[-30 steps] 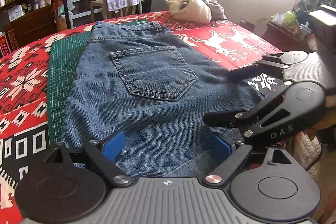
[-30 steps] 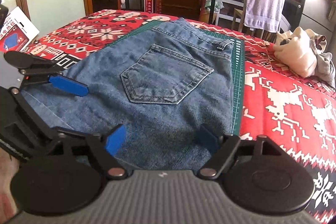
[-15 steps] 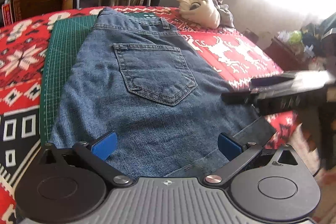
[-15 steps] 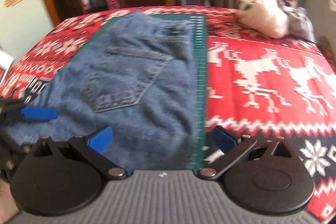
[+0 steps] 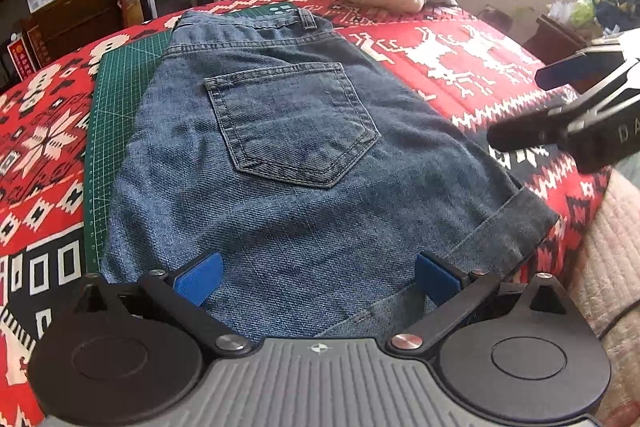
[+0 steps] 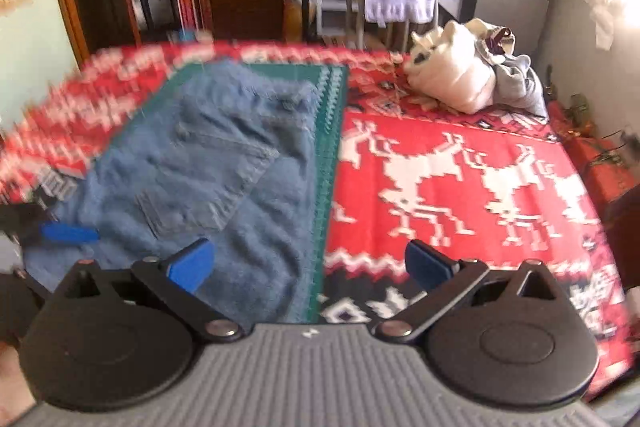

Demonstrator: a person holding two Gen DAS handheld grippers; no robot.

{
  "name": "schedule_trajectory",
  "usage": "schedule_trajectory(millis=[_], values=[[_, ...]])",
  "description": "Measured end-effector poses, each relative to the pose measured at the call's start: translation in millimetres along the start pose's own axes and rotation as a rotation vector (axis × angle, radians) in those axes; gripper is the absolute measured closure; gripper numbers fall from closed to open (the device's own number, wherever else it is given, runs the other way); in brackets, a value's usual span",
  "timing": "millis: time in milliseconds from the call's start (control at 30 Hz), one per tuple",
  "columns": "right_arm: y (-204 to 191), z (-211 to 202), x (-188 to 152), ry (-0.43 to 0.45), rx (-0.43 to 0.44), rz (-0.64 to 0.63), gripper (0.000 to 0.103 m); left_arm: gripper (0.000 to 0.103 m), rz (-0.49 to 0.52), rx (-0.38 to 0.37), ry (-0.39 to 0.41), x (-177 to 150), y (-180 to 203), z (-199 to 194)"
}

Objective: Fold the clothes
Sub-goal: 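Open both tools wide and move them over the shorts hem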

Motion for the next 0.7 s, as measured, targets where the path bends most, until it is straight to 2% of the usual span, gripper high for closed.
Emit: schedule_trajectory(millis=[67, 267, 367, 467, 567, 700], values=[[-1.5, 5.8, -2.4, -0.093, 0.000, -0.040, 0.000, 0.000, 0.002, -0.004, -0.009, 0.9, 0.2, 0.5], [-8.5, 15.5, -11.6, -0.159, -0.034, -0.075, 0.000, 0.000, 0.022, -0.019, -0.046, 3.2, 0.5, 2.0], [-7.4, 16.8, -10.6, -0.162, -0.052, -0.042, 0.000, 0.000, 0.022, -0.010, -0.036, 3.1, 2.0, 2.5], [-3.8, 15.9, -6.8, -0.157, -0.032, 0.009, 0.001, 0.000, 0.015, 0.010, -0.036, 5.2, 2.1, 4.6], [-5.3, 10.3, -1.3, -0.131, -0.016, 0.034, 0.000, 0.001, -0.027, 0.047, -0.074, 7.5, -1.3, 5.5], [-10.7, 6.3, 6.7, -0.127, 0.026, 0.060, 0.001, 0.005, -0.077, 0.008, -0.142, 10.3, -6.7, -4.2]])
Point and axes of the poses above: each gripper's, at about its wrist camera, not at the fingertips, and z roughly the way its jaws point, y to its right, x to its top, the point moved 9 cm from there along z, roughly the way its jaws point, and after that the axes turned 12 degrees about x, right-handed, at the moved point
